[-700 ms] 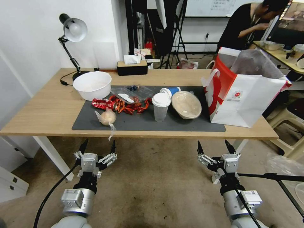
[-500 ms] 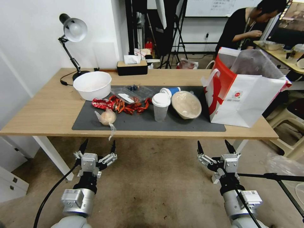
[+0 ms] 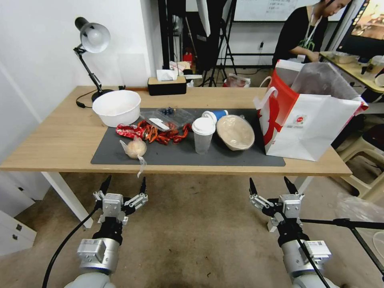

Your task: Pick up the trash from the table and place it into the takeout bag.

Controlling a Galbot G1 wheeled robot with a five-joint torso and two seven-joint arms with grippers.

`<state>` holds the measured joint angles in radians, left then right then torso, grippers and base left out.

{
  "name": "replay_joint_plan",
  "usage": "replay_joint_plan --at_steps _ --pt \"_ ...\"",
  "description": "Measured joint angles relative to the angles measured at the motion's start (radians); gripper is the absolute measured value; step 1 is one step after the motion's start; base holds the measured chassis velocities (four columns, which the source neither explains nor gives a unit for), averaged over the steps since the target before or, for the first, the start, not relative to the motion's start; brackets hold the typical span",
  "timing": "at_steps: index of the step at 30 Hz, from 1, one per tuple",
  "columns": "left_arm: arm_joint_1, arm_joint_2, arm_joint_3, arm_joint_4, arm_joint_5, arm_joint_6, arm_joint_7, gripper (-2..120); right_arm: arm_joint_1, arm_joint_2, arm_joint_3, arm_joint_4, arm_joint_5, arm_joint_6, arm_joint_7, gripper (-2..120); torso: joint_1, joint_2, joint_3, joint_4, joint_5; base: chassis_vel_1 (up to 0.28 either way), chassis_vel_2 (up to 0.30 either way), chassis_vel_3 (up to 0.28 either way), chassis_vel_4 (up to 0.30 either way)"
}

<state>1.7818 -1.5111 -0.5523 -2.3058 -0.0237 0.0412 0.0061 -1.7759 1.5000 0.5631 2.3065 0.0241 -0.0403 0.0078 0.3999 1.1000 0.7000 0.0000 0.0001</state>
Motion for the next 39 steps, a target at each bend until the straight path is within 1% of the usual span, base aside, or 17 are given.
replay_joint_plan --at_steps 3,4,7,8,10,13,16,19,21,23,24,25,26,27,30,35,39 --pt "-0.052 -0.033 -0.007 -0.021 -0.066 0.117 0.02 100 0.071 -0.001 0.047 0.025 0.069 -0.117 0.027 100 0.0 0.0 0.0 0.0 0.0 0.0 0.0 0.0 0.0" --pt "-0.052 -0.033 -0.007 -0.021 -0.066 0.117 0.02 100 0.071 -0.001 0.047 0.025 0.069 -0.117 0.027 100 0.0 0.0 0.0 0.0 0.0 0.0 0.0 0.0 0.0" --pt "-0.106 -0.066 -0.016 -0.035 -0.142 0.219 0.043 100 0.139 -0.002 0.09 0.048 0.135 -0.23 0.053 100 0.0 0.0 0.0 0.0 0.0002 0.0 0.0 0.0 0.0" --pt "-0.106 -0.066 -0.016 -0.035 -0.142 0.219 0.043 100 0.139 -0.002 0.09 0.048 0.135 -0.23 0.053 100 0.0 0.0 0.0 0.0 0.0002 0.0 0.0 0.0 0.0" --pt "-0.125 -0.076 -0.019 -0.02 -0.178 0.222 0.054 100 0.183 -0.002 0.119 0.064 0.177 -0.301 0.069 100 0.0 0.0 0.0 0.0001 -0.0004 0.0 0.0 0.0 0.0" --pt "-0.126 -0.079 -0.02 -0.01 -0.181 0.202 0.065 100 0.192 -0.002 0.124 0.067 0.187 -0.319 0.073 100 0.0 0.0 0.0 0.0 0.0 0.0 0.0 0.0 0.0" --pt "-0.124 -0.081 -0.021 -0.005 -0.179 0.187 0.073 100 0.199 -0.007 0.124 0.066 0.204 -0.317 0.077 100 0.0 0.0 0.0 -0.0002 -0.0001 0.0 0.0 0.0 0.0" --pt "-0.124 -0.083 -0.022 -0.002 -0.176 0.174 0.08 100 0.219 -0.033 0.106 0.039 0.276 -0.259 0.093 100 0.0 0.0 0.0 -0.0002 0.0 0.0 0.0 0.0 0.0" --pt "-0.123 -0.085 -0.022 0.002 -0.171 0.163 0.084 100 0.239 -0.061 0.085 0.007 0.354 -0.19 0.109 100 0.0 0.0 0.0 0.0004 0.0002 0.0 0.0 0.0 0.0" --pt "-0.123 -0.086 -0.022 0.005 -0.17 0.158 0.084 99 0.241 -0.064 0.082 0.003 0.362 -0.181 0.111 100 0.0 0.0 0.0 0.0002 0.0 0.0 0.0 0.0 0.0" --pt "-0.123 -0.086 -0.022 0.01 -0.169 0.149 0.085 99 0.256 -0.079 0.064 -0.023 0.397 -0.148 0.119 100 0.0 0.0 0.0 -0.0012 -0.0007 0.0 0.0 0.0 0.0" --pt "-0.124 -0.087 -0.022 0.015 -0.166 0.141 0.085 99 0.271 -0.092 0.046 -0.049 0.428 -0.126 0.123 100 0.0 0.0 0.0 0.0002 -0.0002 0.0 0.0 0.0 0.0" --pt "-0.123 -0.088 -0.022 0.018 -0.162 0.138 0.085 99 0.284 -0.101 0.035 -0.067 0.453 -0.113 0.125 100 0.0 0.0 0.0 0.0001 0.0009 0.0 0.0 0.0 0.0" --pt "-0.123 -0.09 -0.022 0.019 -0.159 0.134 0.087 99 0.298 -0.111 0.023 -0.084 0.477 -0.102 0.126 100 0.0 0.0 0.0 0.0002 -0.0007 0.0 0.0 0.0 0.0" --pt "-0.119 -0.093 -0.022 0.02 -0.154 0.126 0.091 99 0.322 -0.126 0.002 -0.12 0.517 -0.085 0.125 100 0.0 0.0 0.0 0.0 0.0004 0.0 0.0 0.0 0.0" --pt "-0.113 -0.097 -0.023 0.021 -0.148 0.115 0.095 99 0.359 -0.144 -0.03 -0.16 0.592 -0.067 0.125 100 0.0 0.0 0.0 0.0 -0.0001 0.0 0.0 0.0 0.0" --pt "-0.102 -0.097 -0.024 0.021 -0.136 0.096 0.104 99 0.425 -0.151 -0.072 -0.213 0.717 -0.068 0.149 100 0.0 0.0 0.0 0.0 -0.0001 0.0 0.0 0.0 0.0"
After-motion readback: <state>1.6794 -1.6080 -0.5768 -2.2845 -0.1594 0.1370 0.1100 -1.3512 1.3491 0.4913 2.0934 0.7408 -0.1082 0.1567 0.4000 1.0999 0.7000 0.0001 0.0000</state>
